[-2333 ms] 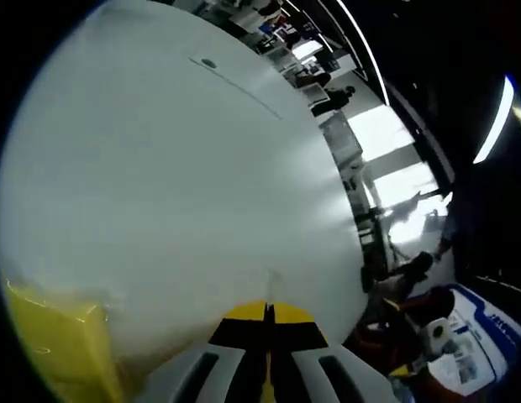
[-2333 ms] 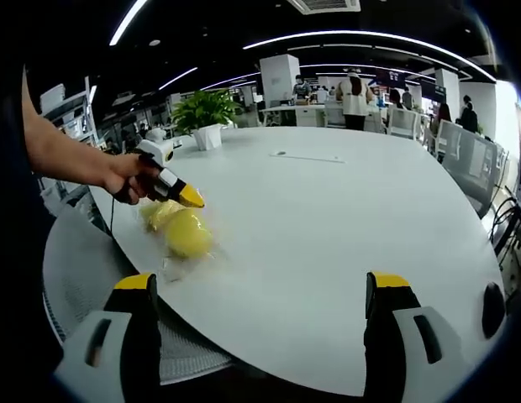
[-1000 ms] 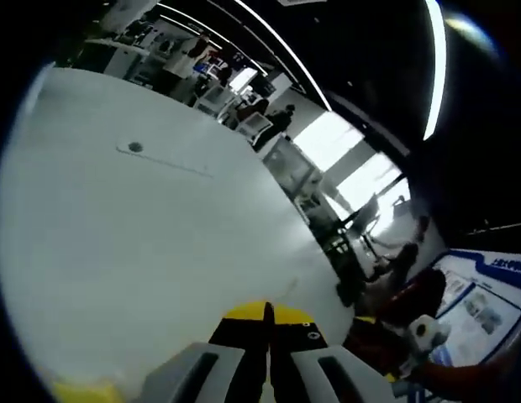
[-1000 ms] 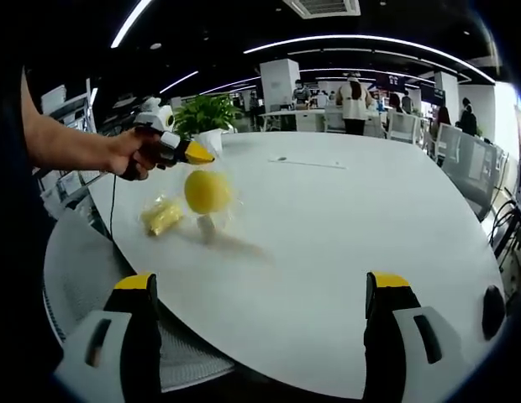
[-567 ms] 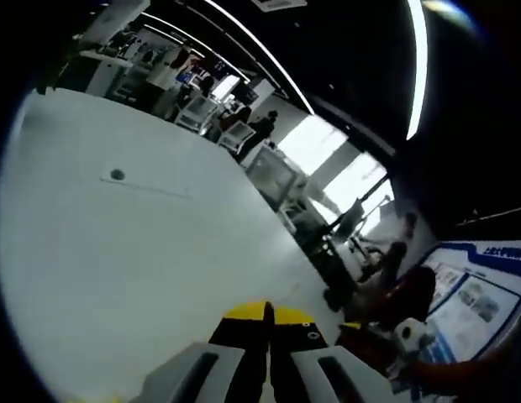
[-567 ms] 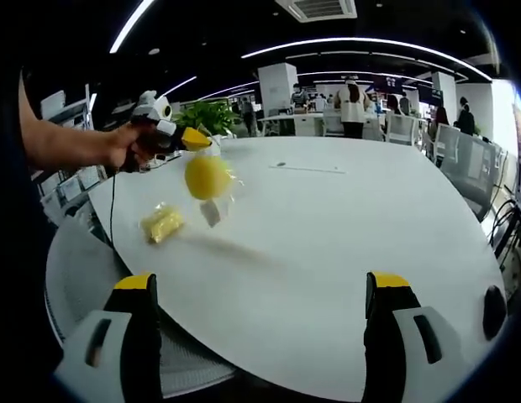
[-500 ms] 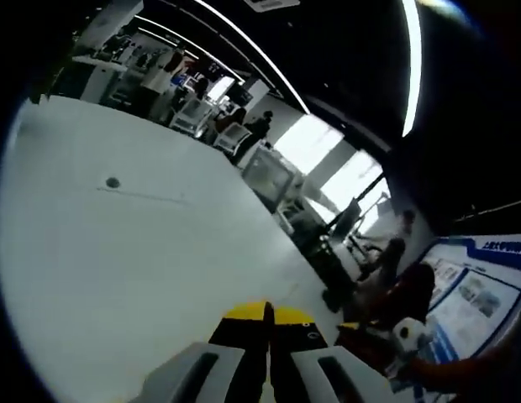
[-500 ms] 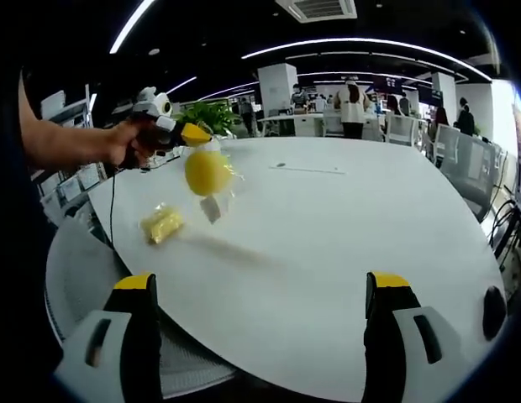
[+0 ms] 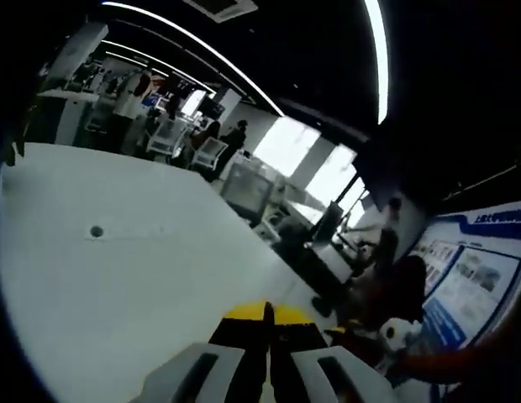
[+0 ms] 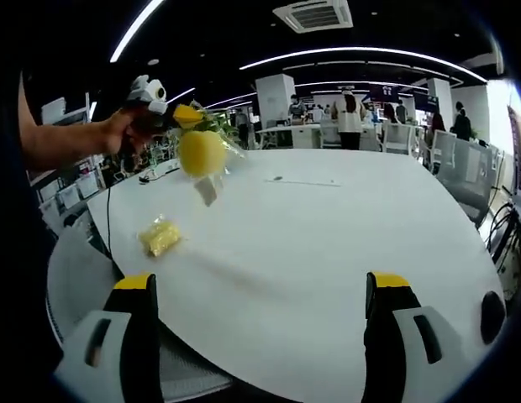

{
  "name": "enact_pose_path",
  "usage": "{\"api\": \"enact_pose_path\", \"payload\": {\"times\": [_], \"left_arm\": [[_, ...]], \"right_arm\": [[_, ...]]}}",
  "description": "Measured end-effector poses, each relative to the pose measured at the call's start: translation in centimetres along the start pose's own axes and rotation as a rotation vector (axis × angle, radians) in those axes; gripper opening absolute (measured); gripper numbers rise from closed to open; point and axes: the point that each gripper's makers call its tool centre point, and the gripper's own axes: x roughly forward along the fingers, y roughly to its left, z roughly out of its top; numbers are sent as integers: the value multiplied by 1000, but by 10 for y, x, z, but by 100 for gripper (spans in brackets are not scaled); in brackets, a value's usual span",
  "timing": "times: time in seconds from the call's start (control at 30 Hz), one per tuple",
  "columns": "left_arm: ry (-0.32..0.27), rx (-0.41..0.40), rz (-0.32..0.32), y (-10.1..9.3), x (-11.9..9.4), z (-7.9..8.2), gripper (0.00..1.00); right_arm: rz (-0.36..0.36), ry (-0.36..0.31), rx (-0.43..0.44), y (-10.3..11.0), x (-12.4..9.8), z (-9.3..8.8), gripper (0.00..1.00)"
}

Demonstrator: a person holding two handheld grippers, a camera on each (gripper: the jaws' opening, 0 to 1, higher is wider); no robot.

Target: Compare the silicone blocks by pressing each to a similar depth, holding the contact briefly, and releasing to observe deformation and rebound differences across the visible hardness samples.

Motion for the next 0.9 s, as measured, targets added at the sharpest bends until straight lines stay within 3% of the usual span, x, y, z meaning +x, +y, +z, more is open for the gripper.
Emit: {"api": "enact_pose_path", "payload": {"times": [0.27, 0.9], "left_arm": [[-12, 17, -2, -14, -9, 24, 0], [-25, 58, -40, -35, -17, 48, 0]], "right_arm": [[-3, -2, 1, -3, -1, 1, 96], [-1, -3, 2, -10, 1, 8, 96]]}}
